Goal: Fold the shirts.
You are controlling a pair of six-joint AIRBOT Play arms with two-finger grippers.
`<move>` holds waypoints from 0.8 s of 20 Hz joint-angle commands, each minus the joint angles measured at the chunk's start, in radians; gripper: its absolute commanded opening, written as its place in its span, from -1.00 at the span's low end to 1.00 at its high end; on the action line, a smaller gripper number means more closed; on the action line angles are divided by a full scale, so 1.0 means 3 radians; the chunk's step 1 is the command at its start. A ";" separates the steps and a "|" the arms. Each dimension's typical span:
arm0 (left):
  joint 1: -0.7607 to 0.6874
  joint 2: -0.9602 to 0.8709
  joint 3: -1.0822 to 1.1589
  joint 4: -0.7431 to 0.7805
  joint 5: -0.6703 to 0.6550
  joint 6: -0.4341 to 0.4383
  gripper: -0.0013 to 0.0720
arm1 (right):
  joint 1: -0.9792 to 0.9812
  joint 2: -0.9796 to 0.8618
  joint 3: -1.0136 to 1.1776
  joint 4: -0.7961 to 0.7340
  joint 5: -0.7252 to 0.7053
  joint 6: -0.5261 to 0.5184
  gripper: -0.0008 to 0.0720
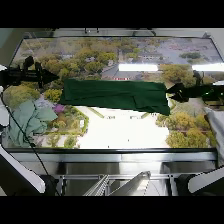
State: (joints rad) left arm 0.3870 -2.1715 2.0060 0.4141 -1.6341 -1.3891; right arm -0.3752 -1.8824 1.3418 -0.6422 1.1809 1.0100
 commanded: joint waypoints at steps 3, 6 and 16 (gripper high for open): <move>-0.0198 0.0139 0.0158 -0.0042 0.0149 0.0228 -0.97 | 0.0371 -0.0112 0.0003 0.0025 -0.0025 0.0182 0.47; -0.0591 0.0159 0.0075 0.0243 0.0150 0.0289 -0.97 | 0.0518 -0.0159 0.0003 0.0033 -0.0034 0.0263 -0.28; -0.2360 0.0069 -0.0111 0.1769 0.1286 0.0145 -0.96 | 0.0192 0.0047 0.0456 0.0061 0.0702 0.0329 -0.92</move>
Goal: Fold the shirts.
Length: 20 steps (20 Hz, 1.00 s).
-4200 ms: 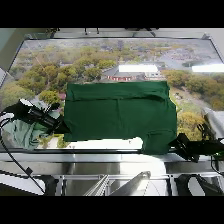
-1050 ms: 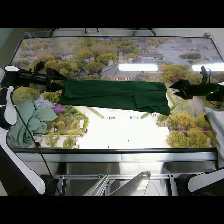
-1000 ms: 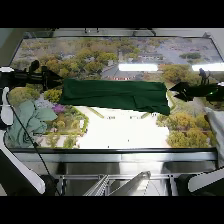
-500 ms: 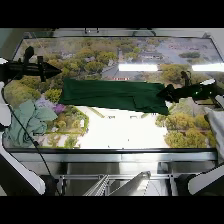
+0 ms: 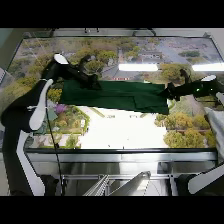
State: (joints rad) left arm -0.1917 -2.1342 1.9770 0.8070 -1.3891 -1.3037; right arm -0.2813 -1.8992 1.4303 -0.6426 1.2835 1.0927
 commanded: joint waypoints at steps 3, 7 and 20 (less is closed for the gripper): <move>-0.0638 -0.0225 -0.0009 0.0444 0.0643 -0.0354 -0.96 | -0.0230 0.0267 0.0383 0.0065 0.0689 0.0086 -0.92; -0.0771 -0.0314 -0.0009 0.0375 0.0768 -0.0437 -0.96 | -0.0240 0.0467 0.0690 0.0247 0.1156 0.0165 -0.92; 0.0137 0.0790 0.0003 -0.1942 0.0093 0.0383 -0.96 | 0.1310 0.0584 0.0959 0.0882 -0.0301 0.0645 -0.92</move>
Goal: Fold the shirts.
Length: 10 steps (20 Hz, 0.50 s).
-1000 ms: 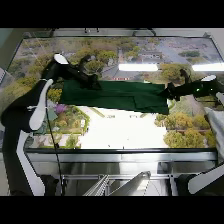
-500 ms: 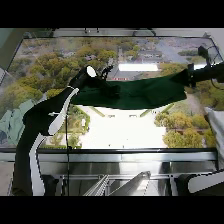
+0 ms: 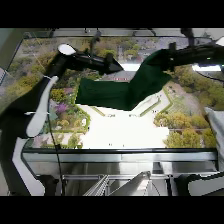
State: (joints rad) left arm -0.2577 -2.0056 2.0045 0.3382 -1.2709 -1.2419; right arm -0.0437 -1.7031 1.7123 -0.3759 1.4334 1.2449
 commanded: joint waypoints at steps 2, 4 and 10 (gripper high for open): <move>0.0618 0.0561 -0.0088 -0.0376 -0.0501 0.0188 -0.96 | 0.0988 -0.0317 0.0184 -0.0356 -0.1319 0.0332 -0.92; 0.0806 0.0690 -0.0088 -0.0376 -0.0650 0.0225 -0.96 | 0.1432 -0.0796 0.0668 -0.0881 -0.1616 0.0743 -0.92; 0.0914 0.0595 -0.0088 -0.0378 -0.1096 0.0220 -0.96 | 0.1995 -0.1629 0.1382 -0.0534 -0.2012 0.0493 0.01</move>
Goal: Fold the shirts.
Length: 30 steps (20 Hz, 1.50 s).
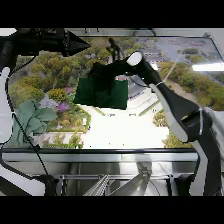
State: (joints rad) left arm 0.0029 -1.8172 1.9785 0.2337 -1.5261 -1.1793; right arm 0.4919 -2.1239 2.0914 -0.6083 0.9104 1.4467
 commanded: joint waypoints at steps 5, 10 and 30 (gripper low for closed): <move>-0.0134 -0.0081 0.0000 -0.0057 -0.0207 0.0017 -0.96 | -0.0231 0.0170 0.0009 0.0436 0.0963 -0.0610 -0.91; -0.0163 -0.0078 0.0000 -0.0065 -0.0329 0.0013 -0.96 | -0.1003 0.0631 -0.0600 -0.0445 0.1623 -0.0158 -0.92; -0.0132 -0.0072 0.0000 -0.0060 -0.0449 0.0014 -0.96 | -0.0638 -0.0027 -0.1404 0.0566 0.0375 -0.0086 -0.63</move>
State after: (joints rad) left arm -0.0360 -1.8393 1.9781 0.2146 -1.6482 -1.1751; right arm 0.2562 -2.1262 1.6688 -0.5407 1.0763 1.4643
